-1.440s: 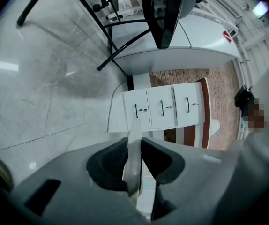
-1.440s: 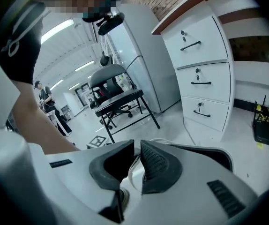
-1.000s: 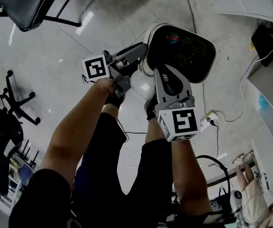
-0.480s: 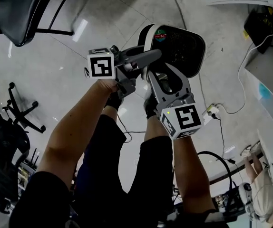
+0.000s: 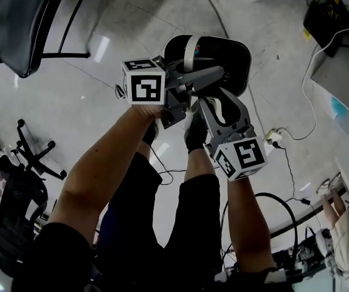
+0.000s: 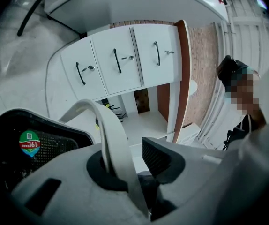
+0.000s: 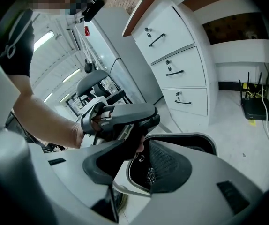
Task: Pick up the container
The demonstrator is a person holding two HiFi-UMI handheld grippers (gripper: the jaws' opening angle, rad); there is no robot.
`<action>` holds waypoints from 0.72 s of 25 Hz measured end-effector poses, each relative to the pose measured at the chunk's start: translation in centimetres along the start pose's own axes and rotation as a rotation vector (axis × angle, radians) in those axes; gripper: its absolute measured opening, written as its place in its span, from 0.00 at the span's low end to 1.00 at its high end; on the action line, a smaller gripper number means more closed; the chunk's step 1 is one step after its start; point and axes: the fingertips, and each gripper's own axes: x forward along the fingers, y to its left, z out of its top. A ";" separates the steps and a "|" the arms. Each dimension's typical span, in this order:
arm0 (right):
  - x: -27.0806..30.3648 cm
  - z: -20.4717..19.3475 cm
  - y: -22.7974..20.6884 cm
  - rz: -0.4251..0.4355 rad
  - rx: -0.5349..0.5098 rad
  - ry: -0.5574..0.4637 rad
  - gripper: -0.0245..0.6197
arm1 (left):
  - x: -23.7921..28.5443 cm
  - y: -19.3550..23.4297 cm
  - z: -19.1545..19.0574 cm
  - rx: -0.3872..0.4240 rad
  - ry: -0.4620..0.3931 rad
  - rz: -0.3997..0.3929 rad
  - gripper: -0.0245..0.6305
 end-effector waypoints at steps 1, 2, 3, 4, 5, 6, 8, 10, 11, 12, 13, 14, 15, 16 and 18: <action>-0.4 0.0 -0.5 -0.008 0.007 -0.001 0.24 | 0.6 -0.1 -0.2 0.001 0.012 0.006 0.19; -0.7 0.0 -1.0 -0.016 0.011 -0.003 0.24 | 1.2 -0.2 -0.4 0.002 0.023 0.016 0.18; -1.0 0.0 -1.4 -0.023 0.014 -0.005 0.24 | 1.7 -0.1 -0.6 0.004 0.032 0.028 0.17; -1.3 0.0 -1.8 -0.030 0.017 -0.008 0.24 | 2.1 0.0 -0.7 0.005 0.038 0.041 0.16; -1.6 0.1 -2.1 -0.036 0.021 -0.011 0.24 | 2.3 0.1 -0.6 0.000 0.039 0.050 0.12; -2.0 0.2 -2.4 -0.044 0.024 -0.015 0.24 | 2.5 0.2 -0.6 -0.014 0.036 0.052 0.09; -3.0 0.3 -2.8 -0.056 0.028 -0.022 0.24 | 3.0 0.2 -0.5 -0.044 0.037 0.044 0.08; -4.0 0.2 -3.2 -0.063 0.031 -0.028 0.24 | 3.7 -0.1 -0.9 -0.031 0.065 0.043 0.07; -4.5 0.1 -3.4 -0.067 0.037 -0.031 0.24 | 4.2 -0.4 -1.2 -0.015 0.083 0.048 0.06; -4.9 -0.1 -3.6 -0.071 0.043 -0.032 0.24 | 4.5 -0.5 -1.5 -0.007 0.094 0.055 0.06; -5.2 -0.3 -3.7 -0.077 0.050 -0.032 0.24 | 4.8 -0.7 -1.6 -0.013 0.096 0.060 0.06; -5.6 -0.4 -3.8 -0.083 0.056 -0.032 0.24 | 4.8 -0.8 -1.7 -0.030 0.092 0.063 0.06; -5.9 -0.5 -3.9 -0.091 0.063 -0.033 0.24 | 4.7 -1.0 -1.9 -0.049 0.089 0.063 0.05; -6.2 -0.5 -3.8 -0.098 0.069 -0.034 0.24 | 4.5 -1.2 -2.1 -0.067 0.088 0.063 0.05; -6.8 0.0 -3.5 -0.105 0.069 -0.042 0.24 | 3.7 -2.1 -2.1 -0.085 0.081 0.063 0.05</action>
